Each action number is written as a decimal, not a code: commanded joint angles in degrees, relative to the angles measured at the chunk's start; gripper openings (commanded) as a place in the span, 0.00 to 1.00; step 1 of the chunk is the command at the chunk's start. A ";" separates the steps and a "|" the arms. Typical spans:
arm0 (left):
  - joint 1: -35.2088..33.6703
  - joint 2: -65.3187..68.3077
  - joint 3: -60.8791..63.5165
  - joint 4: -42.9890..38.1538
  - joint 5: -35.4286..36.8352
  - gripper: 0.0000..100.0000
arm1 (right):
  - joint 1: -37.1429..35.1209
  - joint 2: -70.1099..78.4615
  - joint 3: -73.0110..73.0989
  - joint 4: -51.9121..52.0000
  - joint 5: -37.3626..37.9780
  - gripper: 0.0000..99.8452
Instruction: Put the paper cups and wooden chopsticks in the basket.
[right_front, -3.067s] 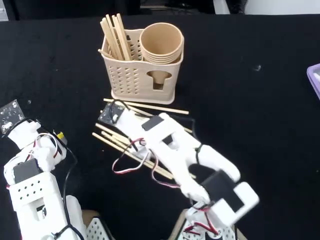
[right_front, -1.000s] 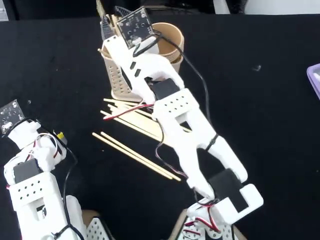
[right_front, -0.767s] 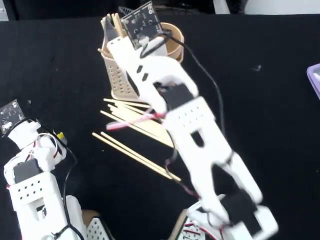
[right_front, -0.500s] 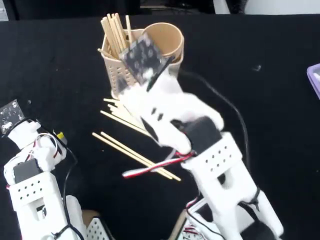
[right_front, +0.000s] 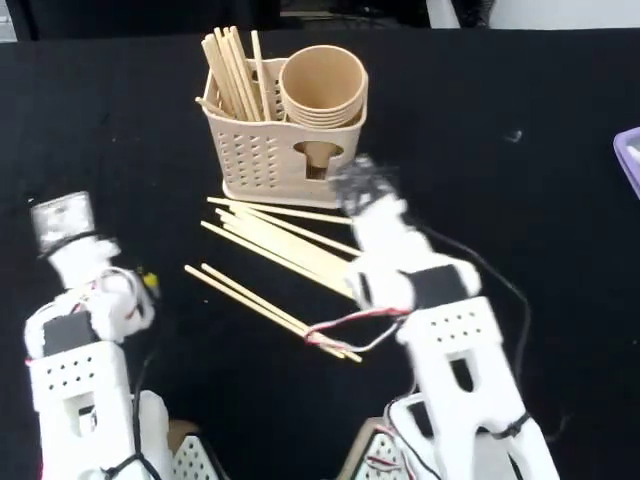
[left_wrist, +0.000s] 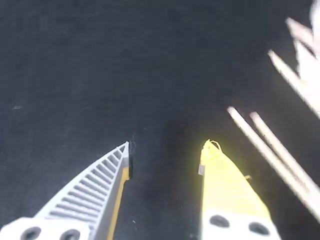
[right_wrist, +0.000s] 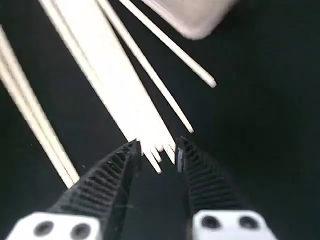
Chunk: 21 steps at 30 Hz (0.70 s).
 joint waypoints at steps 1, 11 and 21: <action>8.48 0.26 -10.77 9.85 -5.19 0.24 | 10.20 -1.89 0.84 0.44 -0.09 0.12; 18.77 16.35 -19.82 14.77 7.30 0.28 | 19.96 -2.24 16.22 -15.38 -11.78 0.12; 27.91 35.16 -27.30 13.19 32.44 0.28 | 19.96 -2.24 21.05 -18.46 -11.52 0.12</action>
